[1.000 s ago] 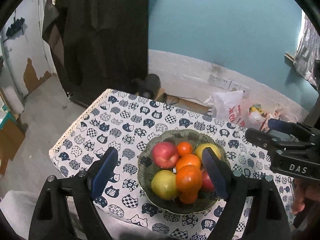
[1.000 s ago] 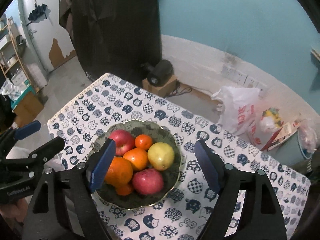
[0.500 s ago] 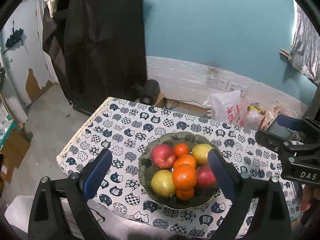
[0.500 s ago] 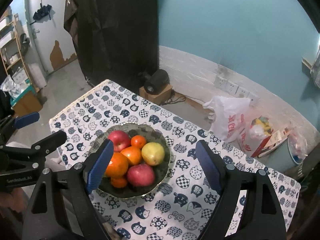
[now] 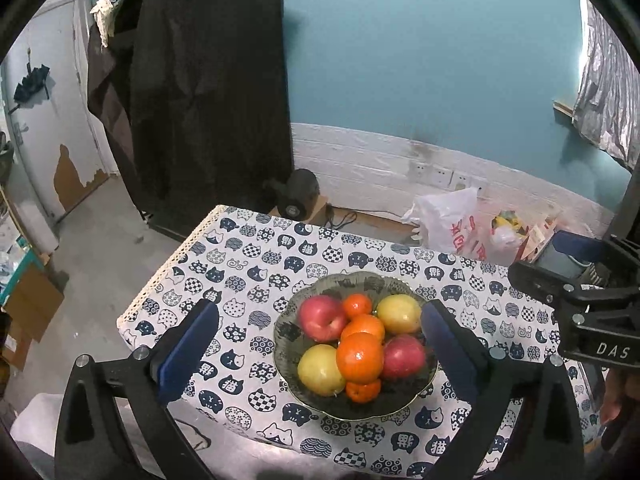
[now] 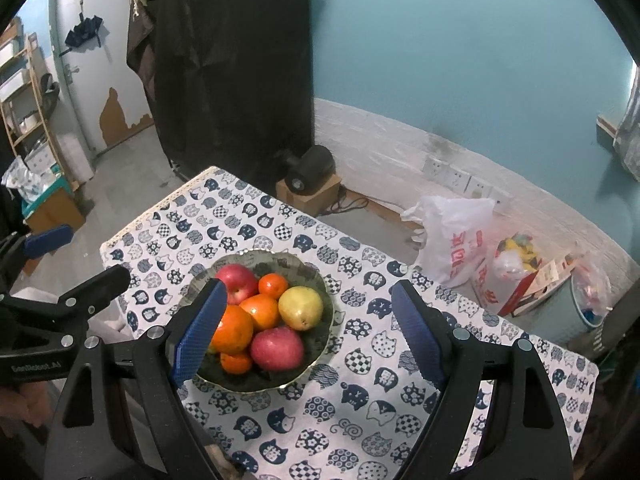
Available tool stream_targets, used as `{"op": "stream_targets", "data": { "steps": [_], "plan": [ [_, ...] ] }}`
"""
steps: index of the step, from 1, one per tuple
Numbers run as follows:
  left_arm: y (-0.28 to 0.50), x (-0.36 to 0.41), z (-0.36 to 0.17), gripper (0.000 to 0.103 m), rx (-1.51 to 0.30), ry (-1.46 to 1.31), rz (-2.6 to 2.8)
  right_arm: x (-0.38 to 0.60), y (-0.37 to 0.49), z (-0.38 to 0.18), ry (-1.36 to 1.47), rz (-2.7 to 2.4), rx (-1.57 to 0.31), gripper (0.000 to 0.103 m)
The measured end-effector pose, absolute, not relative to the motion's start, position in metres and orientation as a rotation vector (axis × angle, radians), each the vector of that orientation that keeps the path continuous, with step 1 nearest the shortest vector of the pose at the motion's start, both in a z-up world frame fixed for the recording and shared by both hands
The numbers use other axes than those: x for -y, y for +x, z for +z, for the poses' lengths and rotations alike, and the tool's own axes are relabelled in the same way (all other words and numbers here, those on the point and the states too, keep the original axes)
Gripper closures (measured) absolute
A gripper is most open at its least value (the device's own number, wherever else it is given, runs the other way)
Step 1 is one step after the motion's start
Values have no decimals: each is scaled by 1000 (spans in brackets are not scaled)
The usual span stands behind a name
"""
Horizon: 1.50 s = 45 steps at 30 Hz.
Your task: Organize fruits
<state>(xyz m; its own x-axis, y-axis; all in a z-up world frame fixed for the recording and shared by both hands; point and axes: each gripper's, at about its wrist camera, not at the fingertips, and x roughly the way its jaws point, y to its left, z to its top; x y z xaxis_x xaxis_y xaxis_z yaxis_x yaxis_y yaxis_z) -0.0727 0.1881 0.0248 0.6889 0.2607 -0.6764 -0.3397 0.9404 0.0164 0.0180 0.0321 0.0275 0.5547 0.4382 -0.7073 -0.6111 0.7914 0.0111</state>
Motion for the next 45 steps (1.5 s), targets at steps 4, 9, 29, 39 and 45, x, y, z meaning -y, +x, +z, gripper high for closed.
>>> {"op": "stream_targets", "data": {
  "steps": [4, 9, 29, 39, 45],
  "plan": [
    [-71, -188, 25, 1, -743, -111, 336, -32, 18, 27, -245, 630, -766, 20],
    [-70, -186, 23, 1, -754, -101, 346, -32, 19, 26, -245, 626, -767, 20],
    [-67, -186, 17, 1, -790, -106, 346, -36, 16, 24, -251, 638, -774, 19],
    [-68, -186, 17, 1, -787, -96, 346, -34, 16, 24, -246, 642, -778, 19],
    [-67, -187, 14, 1, -801, -96, 341, -34, 18, 25, -246, 643, -782, 19]
  ]
}}
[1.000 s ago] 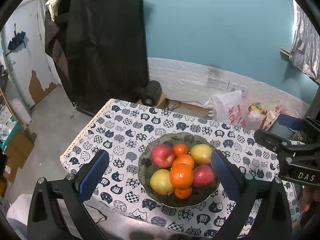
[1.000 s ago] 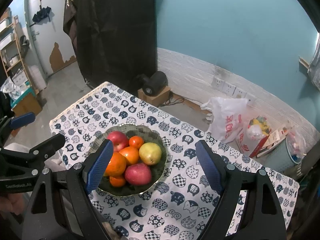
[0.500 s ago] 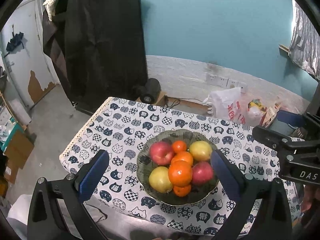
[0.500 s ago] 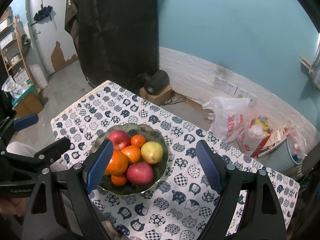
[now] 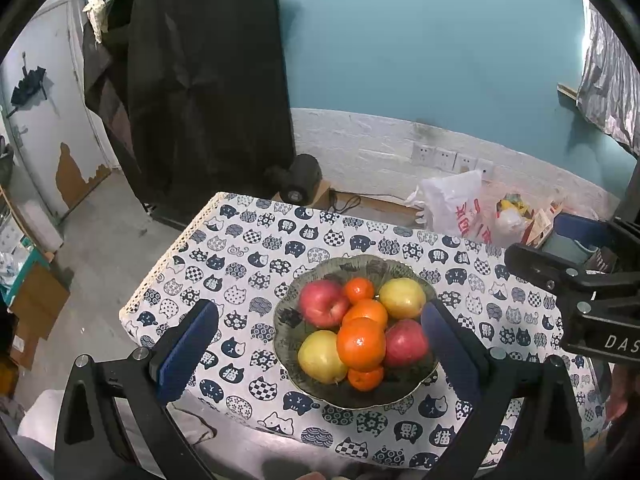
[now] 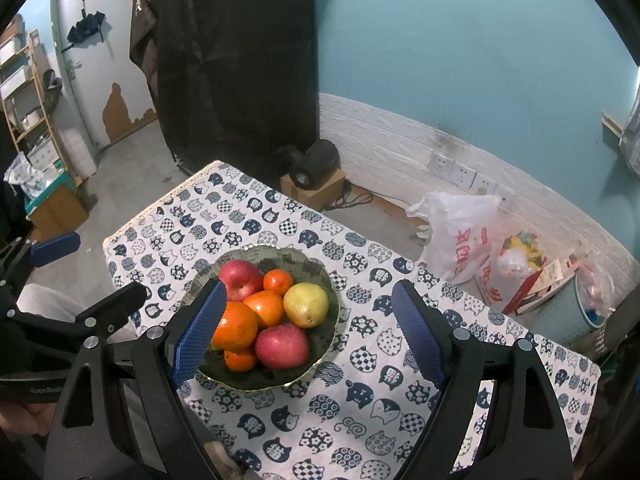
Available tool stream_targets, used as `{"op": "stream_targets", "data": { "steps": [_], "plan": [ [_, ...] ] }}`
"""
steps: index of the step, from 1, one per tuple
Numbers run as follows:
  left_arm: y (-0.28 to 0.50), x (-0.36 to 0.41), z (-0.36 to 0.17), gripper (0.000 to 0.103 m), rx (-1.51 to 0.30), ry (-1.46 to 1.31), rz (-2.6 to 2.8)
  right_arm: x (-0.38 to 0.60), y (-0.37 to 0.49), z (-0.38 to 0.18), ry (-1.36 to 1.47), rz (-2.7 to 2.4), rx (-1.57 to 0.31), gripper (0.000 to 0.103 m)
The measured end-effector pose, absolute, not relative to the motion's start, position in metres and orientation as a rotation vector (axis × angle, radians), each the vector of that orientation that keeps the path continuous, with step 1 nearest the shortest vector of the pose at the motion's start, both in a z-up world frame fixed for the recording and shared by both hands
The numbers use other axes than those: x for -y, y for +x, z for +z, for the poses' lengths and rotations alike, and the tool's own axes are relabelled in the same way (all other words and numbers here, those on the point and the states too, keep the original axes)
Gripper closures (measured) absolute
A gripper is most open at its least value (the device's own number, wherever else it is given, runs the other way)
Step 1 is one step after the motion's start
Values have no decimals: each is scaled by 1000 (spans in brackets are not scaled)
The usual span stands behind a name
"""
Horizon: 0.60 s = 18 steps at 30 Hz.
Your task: Organize fruits
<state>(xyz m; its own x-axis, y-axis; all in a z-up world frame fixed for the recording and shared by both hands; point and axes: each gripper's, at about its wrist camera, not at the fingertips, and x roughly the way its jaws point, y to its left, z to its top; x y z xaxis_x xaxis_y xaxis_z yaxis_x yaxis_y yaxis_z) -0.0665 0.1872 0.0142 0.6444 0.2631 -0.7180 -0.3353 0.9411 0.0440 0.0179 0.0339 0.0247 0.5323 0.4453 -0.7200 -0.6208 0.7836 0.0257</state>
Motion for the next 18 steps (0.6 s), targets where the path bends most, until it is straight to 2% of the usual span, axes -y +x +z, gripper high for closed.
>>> {"op": "stream_targets", "data": {
  "steps": [18],
  "plan": [
    [-65, -186, 16, 1, -796, -83, 340, -34, 17, 24, -248, 643, -782, 19]
  ]
}}
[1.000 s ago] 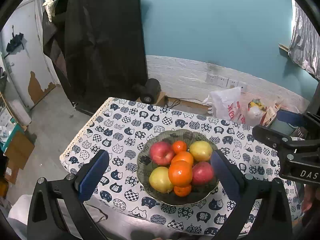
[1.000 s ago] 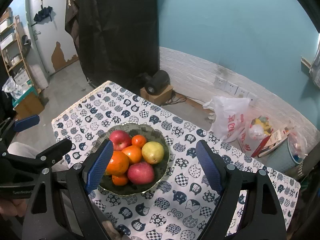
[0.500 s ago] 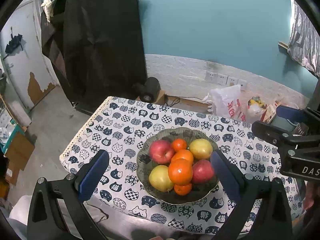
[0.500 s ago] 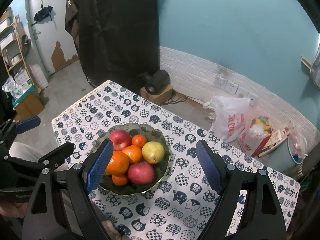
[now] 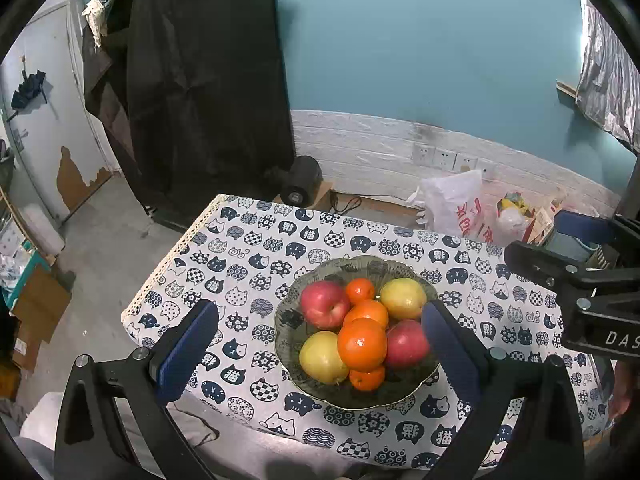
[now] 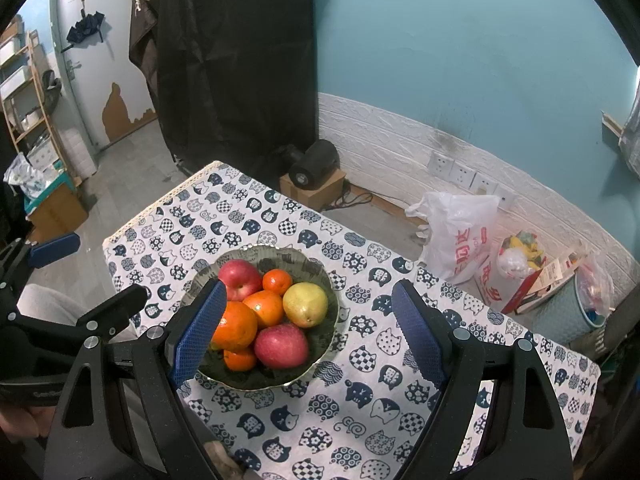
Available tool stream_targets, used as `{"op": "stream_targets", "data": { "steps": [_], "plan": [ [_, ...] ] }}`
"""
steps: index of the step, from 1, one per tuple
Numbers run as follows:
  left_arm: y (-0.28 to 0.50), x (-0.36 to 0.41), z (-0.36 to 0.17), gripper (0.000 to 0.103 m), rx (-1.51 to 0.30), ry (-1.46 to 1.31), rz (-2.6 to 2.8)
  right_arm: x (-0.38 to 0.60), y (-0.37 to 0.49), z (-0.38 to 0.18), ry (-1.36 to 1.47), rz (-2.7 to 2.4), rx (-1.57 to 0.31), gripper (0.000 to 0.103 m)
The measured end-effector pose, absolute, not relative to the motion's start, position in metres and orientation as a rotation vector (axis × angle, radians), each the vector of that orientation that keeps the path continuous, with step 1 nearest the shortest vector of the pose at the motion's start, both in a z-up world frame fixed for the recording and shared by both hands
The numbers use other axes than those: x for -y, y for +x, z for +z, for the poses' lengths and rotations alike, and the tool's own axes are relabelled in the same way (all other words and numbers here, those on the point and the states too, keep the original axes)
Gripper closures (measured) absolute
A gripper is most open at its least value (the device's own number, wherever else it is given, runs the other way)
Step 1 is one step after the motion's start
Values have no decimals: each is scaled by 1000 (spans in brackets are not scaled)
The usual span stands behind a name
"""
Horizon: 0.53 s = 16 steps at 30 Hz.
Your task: Organize fruits
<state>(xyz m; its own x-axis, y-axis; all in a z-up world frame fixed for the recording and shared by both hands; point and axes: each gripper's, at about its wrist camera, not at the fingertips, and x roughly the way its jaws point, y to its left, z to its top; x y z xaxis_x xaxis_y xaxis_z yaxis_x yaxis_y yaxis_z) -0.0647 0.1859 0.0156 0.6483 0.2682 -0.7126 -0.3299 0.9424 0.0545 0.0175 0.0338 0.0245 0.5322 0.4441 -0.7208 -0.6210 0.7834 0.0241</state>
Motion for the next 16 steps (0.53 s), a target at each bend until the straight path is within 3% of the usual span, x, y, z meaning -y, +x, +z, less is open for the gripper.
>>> {"op": "stream_targets", "data": {
  "steps": [16],
  "plan": [
    [-66, -188, 13, 1, -808, -98, 340, -35, 18, 23, -254, 643, -792, 19]
  ]
}}
